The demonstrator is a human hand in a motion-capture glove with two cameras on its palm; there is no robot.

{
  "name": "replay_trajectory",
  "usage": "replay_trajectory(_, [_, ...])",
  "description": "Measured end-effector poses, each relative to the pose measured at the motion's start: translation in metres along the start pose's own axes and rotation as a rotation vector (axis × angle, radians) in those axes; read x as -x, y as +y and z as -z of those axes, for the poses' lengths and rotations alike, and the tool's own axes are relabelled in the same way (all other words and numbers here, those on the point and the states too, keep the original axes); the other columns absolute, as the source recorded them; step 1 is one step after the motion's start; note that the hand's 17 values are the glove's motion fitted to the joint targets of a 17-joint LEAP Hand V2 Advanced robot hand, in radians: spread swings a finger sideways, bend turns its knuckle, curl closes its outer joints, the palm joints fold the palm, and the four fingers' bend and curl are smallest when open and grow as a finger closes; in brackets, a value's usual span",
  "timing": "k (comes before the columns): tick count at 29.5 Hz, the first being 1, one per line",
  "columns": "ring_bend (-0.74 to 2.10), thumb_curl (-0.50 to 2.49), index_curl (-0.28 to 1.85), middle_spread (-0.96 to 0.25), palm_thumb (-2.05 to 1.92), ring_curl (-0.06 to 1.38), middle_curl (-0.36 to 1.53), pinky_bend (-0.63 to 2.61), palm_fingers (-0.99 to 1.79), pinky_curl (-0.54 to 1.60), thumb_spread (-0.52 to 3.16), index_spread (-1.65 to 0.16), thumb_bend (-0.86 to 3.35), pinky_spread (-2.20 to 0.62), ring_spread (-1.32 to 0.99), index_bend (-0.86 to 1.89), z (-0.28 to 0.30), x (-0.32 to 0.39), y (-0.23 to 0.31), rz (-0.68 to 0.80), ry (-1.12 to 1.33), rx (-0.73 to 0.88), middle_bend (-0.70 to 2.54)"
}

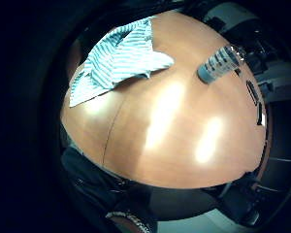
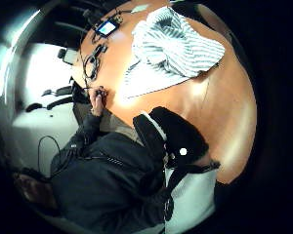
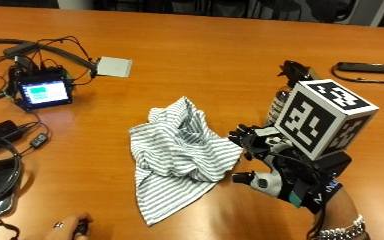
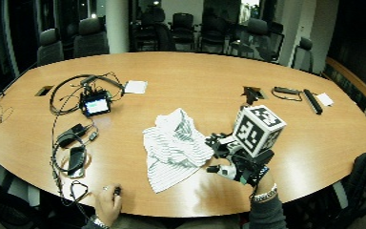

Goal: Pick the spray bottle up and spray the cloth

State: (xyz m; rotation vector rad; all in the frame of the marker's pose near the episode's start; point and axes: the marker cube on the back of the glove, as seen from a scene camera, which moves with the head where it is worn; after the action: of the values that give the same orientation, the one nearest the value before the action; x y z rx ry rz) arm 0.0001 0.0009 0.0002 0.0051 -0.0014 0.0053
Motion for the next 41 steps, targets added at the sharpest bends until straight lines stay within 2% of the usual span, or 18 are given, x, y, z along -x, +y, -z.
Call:
replay_trajectory(9, [0.28, 0.10, 0.19, -0.11, 0.39, 0.14, 0.15, 0.21, 0.41, 0.14, 0.83, -0.36, 0.20, 0.17, -0.10, 0.25, -0.003, -0.005, -0.002, -0.025, -0.013, 0.000, 0.24])
replay_trajectory(19, [0.24, 0.15, 0.25, -0.12, 0.48, 0.17, 0.21, 0.19, 0.41, 0.20, 1.07, -0.41, 0.19, 0.20, -0.12, 0.21, -0.012, -0.015, -0.017, -0.054, -0.016, 0.008, 0.22])
replay_trajectory(25, [0.25, 0.18, 0.27, -0.11, 0.51, 0.19, 0.24, 0.18, 0.48, 0.22, 1.14, -0.41, 0.18, 0.21, -0.11, 0.18, 0.005, -0.038, -0.049, -0.104, 0.029, -0.097, 0.22])
replay_trajectory(34, [0.30, 0.21, 0.27, -0.09, 0.56, 0.23, 0.29, 0.19, 0.54, 0.24, 1.20, -0.40, 0.15, 0.21, -0.10, 0.14, 0.058, -0.096, -0.118, -0.274, 0.021, -0.302, 0.25])
replay_trajectory(41, [0.34, 0.24, 0.26, -0.08, 0.60, 0.26, 0.30, 0.23, 0.51, 0.28, 1.21, -0.39, 0.13, 0.21, -0.09, 0.10, 0.066, -0.147, -0.163, -0.451, -0.154, -0.310, 0.24])
